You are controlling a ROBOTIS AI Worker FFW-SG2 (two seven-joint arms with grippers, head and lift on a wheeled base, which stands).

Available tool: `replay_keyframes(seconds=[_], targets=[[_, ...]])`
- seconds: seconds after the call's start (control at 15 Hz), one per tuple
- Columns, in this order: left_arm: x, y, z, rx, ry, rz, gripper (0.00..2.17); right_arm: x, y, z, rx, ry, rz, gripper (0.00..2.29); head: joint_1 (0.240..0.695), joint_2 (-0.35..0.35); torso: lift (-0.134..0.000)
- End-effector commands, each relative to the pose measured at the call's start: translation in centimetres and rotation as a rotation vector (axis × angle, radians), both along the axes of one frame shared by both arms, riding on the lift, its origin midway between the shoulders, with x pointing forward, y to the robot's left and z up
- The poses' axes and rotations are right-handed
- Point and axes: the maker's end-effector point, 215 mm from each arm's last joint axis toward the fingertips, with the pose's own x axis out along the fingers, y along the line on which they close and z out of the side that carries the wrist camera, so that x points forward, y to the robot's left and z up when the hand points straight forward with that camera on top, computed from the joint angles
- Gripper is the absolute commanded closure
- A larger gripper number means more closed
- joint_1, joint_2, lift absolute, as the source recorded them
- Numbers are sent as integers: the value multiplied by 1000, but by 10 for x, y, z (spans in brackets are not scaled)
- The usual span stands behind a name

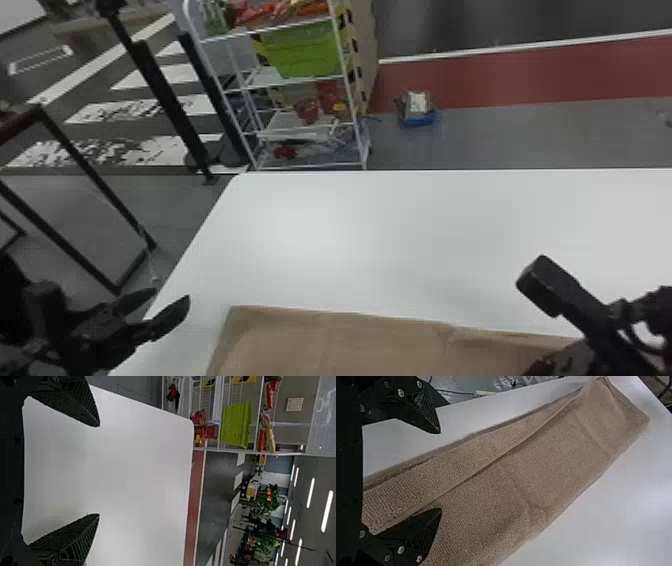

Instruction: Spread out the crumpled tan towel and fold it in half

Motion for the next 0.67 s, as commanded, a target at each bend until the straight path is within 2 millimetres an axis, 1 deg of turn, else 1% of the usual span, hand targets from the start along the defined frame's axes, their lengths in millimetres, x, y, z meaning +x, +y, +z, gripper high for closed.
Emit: replay_keyframes(seconds=[0.0,0.07,0.33,0.53,0.6], targets=[[-1,1,-2,1,4,2,73,-5,-1,5,11,4,-7,208,695,350,-124],[0,0,-1,1,2,0,73,-6,0,8,15,0,-3,208,695,350,-124],[-1,0,-2,0,4,1,73,-11,-5,3,3,12,-2,208,695,350,-124],[-1,1,-2,0,6,3,73,1,-12,10,12,-5,-32,208,695,350,-124],[-2,2,-3,-1,7,3,73,3,-11,14,25,-6,-34,211,695,350,-124]])
